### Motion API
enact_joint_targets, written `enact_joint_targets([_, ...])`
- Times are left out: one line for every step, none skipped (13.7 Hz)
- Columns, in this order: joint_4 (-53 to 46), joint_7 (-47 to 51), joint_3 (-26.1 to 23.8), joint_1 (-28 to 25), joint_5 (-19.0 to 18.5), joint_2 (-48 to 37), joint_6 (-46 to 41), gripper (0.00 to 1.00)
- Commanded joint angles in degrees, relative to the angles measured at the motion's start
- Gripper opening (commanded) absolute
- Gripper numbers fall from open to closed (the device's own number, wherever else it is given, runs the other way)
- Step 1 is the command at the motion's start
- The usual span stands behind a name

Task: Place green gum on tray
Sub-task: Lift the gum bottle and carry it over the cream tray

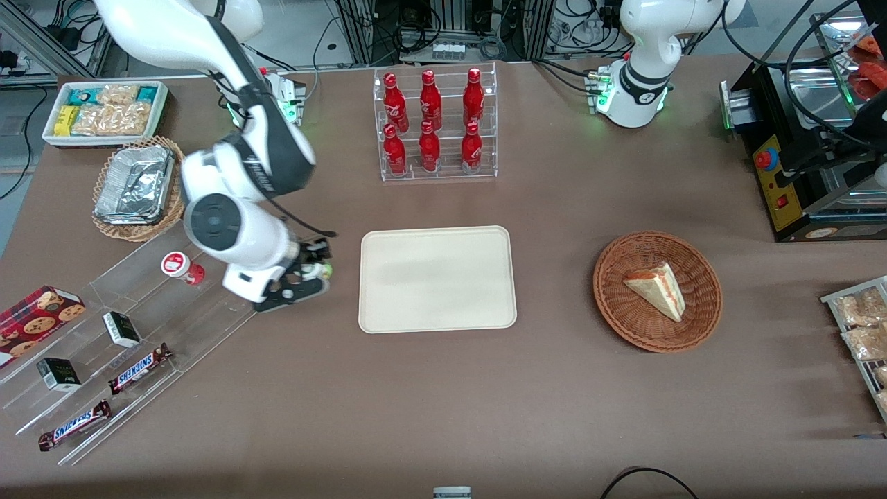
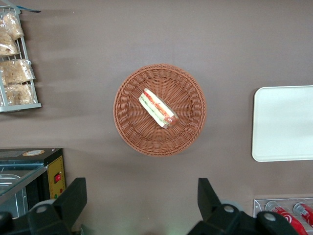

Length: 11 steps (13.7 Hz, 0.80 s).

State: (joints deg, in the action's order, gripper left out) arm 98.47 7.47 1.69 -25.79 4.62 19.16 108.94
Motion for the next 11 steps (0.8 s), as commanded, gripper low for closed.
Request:
enact_joint_targets([-3.19, 7.27, 0.59, -4.25, 0.92, 4.47, 3.9, 0.0])
enact_joint_targets([-4.5, 9.99, 0.59, -5.83, 0.92, 6.14, 5.13, 0.0])
enact_joint_targets([-6.43, 12.81, 0.59, -7.41, 0.92, 8.24, 5.93, 0.0])
enact_joint_targets([-8.1, 15.45, 0.59, -8.65, 0.92, 10.27, 6.46, 0.0])
enact_joint_targets([-9.86, 17.99, 0.59, -10.23, 0.83, 12.2, 7.33, 0.0])
enact_joint_targets([-11.36, 20.54, 0.68, -11.29, 0.83, 13.79, 8.39, 0.0])
enact_joint_targets([-12.68, 22.66, 0.68, -12.25, 0.75, 15.28, 9.53, 0.0])
enact_joint_targets([-13.73, 24.24, 0.68, -12.87, 0.75, 16.6, 10.41, 0.0])
enact_joint_targets([-14.44, 25.48, 0.68, -13.58, 0.75, 17.74, 11.55, 0.0])
enact_joint_targets([-14.62, 26.62, 0.77, -14.45, 0.66, 18.63, 13.13, 0.0])
enact_joint_targets([-14.88, 27.85, 0.77, -15.16, 0.4, 19.59, 14.45, 0.0])
